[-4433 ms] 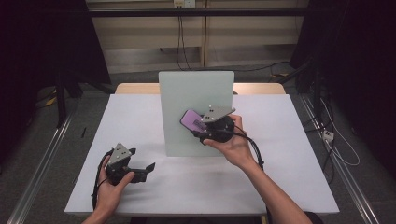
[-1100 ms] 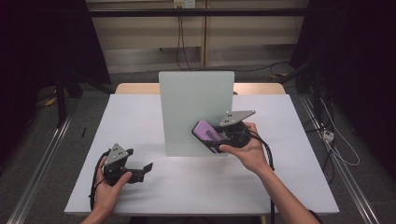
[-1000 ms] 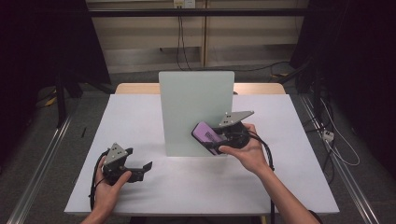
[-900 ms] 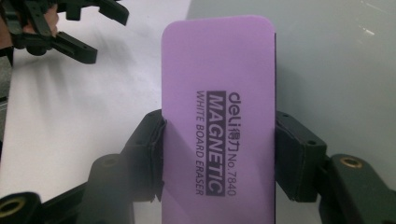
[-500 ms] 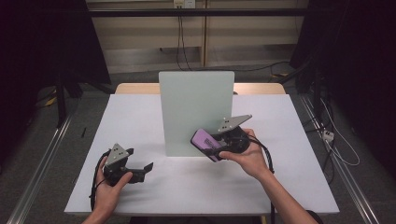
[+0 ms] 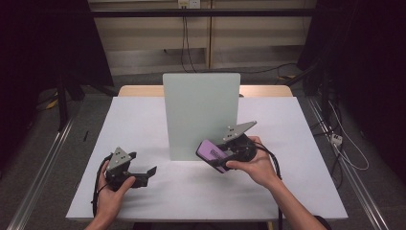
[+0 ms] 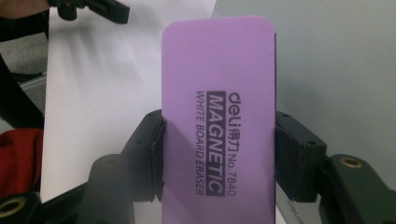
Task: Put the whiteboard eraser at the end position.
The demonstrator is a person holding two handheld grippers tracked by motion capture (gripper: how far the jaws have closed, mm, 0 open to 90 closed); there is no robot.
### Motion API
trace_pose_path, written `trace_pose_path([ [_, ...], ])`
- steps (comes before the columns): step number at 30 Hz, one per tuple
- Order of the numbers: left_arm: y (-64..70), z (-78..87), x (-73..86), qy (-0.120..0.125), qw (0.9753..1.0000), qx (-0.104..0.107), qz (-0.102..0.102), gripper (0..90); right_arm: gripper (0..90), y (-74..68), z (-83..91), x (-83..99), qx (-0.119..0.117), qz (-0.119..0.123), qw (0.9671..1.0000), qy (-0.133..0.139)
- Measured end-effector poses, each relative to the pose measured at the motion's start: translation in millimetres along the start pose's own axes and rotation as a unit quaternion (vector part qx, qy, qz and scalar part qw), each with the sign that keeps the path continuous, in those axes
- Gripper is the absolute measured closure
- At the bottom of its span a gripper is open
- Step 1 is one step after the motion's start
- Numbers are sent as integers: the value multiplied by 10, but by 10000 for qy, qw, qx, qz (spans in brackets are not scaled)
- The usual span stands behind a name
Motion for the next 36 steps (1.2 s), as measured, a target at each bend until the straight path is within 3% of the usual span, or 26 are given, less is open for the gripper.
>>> trace_pose_path([
  [15,11,4,16,-11,10000,22,-36,55,421,-91,-70,50,-413,91,9985,-337],
  [20,-23,47,38,13,10000,18,93,55,421,-140,-101,36,-566,16,9978,-334],
  [24,-30,51,17,37,10000,24,69,55,421,-179,-128,57,-653,36,9968,-448],
  [31,-6,23,19,-6,10000,35,-35,55,422,-291,-238,113,-888,182,9932,-735],
  [36,-11,30,24,-6,10000,36,12,55,421,-349,-303,133,-949,293,9906,-942],
])
Point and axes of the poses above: each handheld gripper's, and its own axes: z roughly backward along the jaws, x roughly out of its underside, y roughly to its right, the point moved 6 cm from there along -z, roughly forward along the jaws, and after that the axes turned 12 degrees about z, right-handed, at the moved point
